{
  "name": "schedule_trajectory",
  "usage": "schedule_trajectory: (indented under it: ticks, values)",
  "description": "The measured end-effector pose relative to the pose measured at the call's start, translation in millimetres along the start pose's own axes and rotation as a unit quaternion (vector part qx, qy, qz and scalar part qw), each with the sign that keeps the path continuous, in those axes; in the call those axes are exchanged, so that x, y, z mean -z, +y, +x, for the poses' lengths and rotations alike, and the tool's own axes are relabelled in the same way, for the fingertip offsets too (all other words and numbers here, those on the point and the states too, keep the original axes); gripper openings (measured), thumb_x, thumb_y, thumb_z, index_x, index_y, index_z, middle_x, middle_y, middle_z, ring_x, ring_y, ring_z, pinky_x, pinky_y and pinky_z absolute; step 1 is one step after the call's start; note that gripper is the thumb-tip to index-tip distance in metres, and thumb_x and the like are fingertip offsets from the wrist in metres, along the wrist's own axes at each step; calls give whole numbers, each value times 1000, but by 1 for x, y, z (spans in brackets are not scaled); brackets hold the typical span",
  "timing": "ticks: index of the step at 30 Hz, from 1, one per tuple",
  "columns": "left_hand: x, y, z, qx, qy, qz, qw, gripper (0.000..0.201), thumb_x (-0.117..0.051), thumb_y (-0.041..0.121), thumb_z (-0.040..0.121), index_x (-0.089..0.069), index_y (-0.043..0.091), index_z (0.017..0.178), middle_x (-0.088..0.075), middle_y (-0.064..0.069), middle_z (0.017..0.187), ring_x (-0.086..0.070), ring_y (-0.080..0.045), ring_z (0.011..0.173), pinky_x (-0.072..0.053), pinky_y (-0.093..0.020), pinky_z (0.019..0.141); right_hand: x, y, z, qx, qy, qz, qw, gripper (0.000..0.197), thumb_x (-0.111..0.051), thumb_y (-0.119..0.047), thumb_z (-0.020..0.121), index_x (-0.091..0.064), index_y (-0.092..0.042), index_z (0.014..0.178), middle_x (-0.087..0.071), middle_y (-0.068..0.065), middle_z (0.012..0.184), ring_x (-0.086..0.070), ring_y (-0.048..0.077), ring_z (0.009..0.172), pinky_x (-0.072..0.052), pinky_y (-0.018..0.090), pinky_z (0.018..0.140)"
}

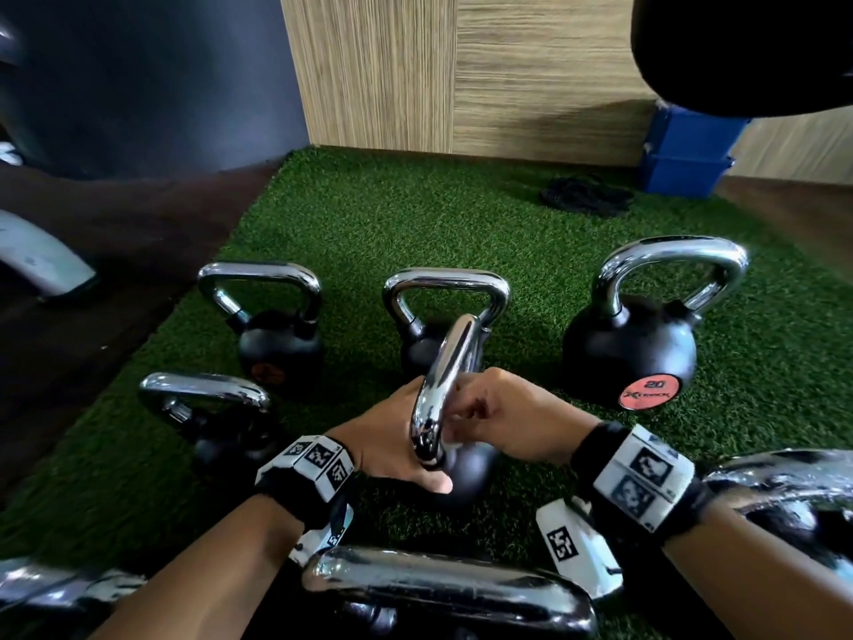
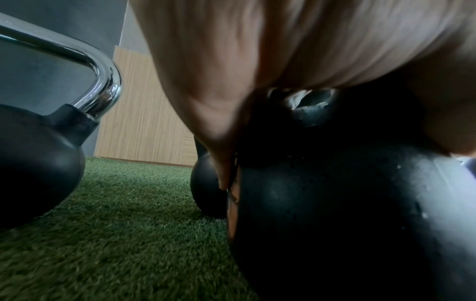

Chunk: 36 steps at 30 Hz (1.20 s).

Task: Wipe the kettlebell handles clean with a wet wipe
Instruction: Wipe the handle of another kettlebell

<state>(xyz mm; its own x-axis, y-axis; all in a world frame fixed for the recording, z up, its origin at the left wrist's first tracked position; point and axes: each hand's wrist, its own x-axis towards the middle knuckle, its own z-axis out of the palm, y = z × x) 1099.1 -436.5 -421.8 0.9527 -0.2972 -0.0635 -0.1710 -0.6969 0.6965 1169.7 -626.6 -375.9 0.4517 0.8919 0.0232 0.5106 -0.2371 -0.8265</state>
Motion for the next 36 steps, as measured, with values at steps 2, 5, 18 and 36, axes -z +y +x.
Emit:
schedule_trajectory:
  ticks: [2, 5, 18, 36]
  values:
    - [-2, 1, -5, 10, 12, -26, 1000, 76, -94, 20, 63, -58, 55, 120, -63, 28, 106, -60, -10, 96, -48, -27, 99, 0, 0, 0, 0, -33, 61, 998, 5, -73, -9, 90, -78, -8, 90, -73, 2, 94, -70, 23, 80, -59, 45, 72]
    - [-2, 2, -8, 9, 30, -14, 999, 92, -98, 20, 62, -43, 75, 112, -39, 38, 130, -45, 3, 124, -27, -3, 110, 0, 4, 6, -11, -82, 32, 996, 12, -68, -9, 92, -75, -18, 92, -76, -11, 88, -69, 9, 79, -59, 38, 75]
    - [1, 16, -12, 118, -31, -26, 992, 126, -82, 46, 54, -22, 15, 160, -36, -12, 162, -36, -27, 148, -30, -21, 113, -15, 23, -2, -55, -21, 452, 890, 36, -66, 1, 88, -56, 23, 114, -65, 26, 101, -66, 23, 80, -61, 28, 77]
    - [1, 22, -9, -42, 48, -60, 996, 117, -93, 30, 55, -24, 56, 146, -34, -3, 161, -33, -29, 151, -28, -55, 123, -22, 14, 15, -55, 189, 542, 817, 18, -70, 12, 69, -58, 4, 79, -75, 22, 86, -76, 27, 74, -62, 31, 61]
